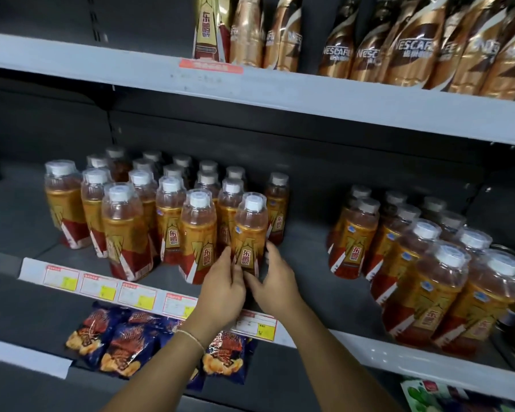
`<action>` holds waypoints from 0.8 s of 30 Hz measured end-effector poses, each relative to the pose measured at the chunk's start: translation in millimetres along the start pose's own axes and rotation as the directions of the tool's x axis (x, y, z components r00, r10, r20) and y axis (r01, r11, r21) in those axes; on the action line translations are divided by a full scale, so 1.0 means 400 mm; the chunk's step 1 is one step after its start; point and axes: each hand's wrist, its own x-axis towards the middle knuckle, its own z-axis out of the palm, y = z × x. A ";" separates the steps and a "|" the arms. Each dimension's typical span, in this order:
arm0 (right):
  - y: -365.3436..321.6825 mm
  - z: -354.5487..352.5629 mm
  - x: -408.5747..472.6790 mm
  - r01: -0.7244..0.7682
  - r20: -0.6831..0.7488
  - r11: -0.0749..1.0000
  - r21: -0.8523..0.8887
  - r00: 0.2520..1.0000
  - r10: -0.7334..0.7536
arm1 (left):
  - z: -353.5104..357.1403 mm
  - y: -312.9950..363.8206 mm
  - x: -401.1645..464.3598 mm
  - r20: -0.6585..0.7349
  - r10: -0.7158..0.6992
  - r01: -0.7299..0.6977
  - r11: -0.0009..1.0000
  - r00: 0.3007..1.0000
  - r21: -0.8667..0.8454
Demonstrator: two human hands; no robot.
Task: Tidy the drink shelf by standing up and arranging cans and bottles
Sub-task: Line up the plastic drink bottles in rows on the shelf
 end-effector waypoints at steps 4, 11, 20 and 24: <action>0.002 0.016 0.024 -0.098 0.009 0.988 0.122 0.995 0.098 | -0.009 -0.014 0.013 0.000 -0.024 0.024 1.000 1.000 -0.011; 0.042 -0.040 0.019 -0.179 0.084 0.948 0.262 0.983 0.163 | -0.004 -0.010 0.028 0.020 0.062 -0.064 0.990 0.998 0.122; 0.068 -0.123 -0.034 -0.150 -0.026 0.963 0.226 0.987 0.160 | 0.054 0.023 0.061 0.117 -0.022 0.028 0.998 0.993 -0.055; 0.082 -0.164 -0.065 -0.135 -0.109 0.970 0.203 0.981 0.159 | 0.097 0.046 0.056 0.146 0.024 -0.010 0.995 0.989 -0.096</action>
